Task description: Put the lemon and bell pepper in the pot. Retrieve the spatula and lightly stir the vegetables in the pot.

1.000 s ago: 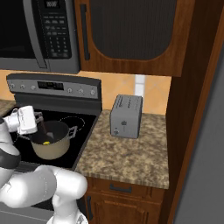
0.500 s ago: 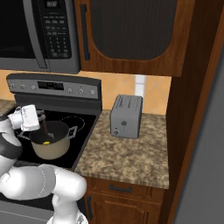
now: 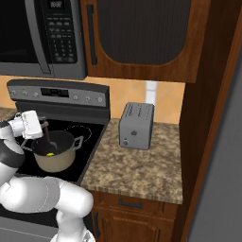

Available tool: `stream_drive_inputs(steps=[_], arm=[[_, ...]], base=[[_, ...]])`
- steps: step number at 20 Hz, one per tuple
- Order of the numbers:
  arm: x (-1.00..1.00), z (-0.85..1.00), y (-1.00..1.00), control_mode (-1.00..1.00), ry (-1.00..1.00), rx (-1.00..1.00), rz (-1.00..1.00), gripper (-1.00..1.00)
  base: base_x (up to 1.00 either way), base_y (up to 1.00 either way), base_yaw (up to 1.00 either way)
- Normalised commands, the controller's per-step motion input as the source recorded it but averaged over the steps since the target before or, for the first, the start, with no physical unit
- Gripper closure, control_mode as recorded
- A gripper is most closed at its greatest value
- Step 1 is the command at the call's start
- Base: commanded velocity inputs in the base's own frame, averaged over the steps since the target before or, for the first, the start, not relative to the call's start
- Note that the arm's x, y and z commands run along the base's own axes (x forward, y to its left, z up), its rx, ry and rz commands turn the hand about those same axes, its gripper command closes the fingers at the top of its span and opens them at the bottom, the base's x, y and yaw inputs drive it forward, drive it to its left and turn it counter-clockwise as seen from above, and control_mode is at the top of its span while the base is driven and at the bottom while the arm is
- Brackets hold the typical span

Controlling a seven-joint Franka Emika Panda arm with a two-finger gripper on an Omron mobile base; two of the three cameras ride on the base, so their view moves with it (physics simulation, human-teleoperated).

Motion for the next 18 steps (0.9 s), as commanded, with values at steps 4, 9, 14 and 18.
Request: stream_drive_inputs(steps=[4,9,14,18], arm=[[0.00,0.10,-0.01,-1.00,-0.03,0.08,0.07,1.00],[-0.04,-0.03,-0.28,-1.00,0.00,0.02,0.01,1.00],[-0.31,0.00,-0.47,-1.00,0.00,0.03,0.00,1.00],[-0.18,0.24,-0.16,-1.00,0.02,0.25,0.08,1.00]], base=[[0.00,0.00,0.00],[0.00,0.00,0.00],[0.00,0.00,0.00],[0.00,0.00,0.00]])
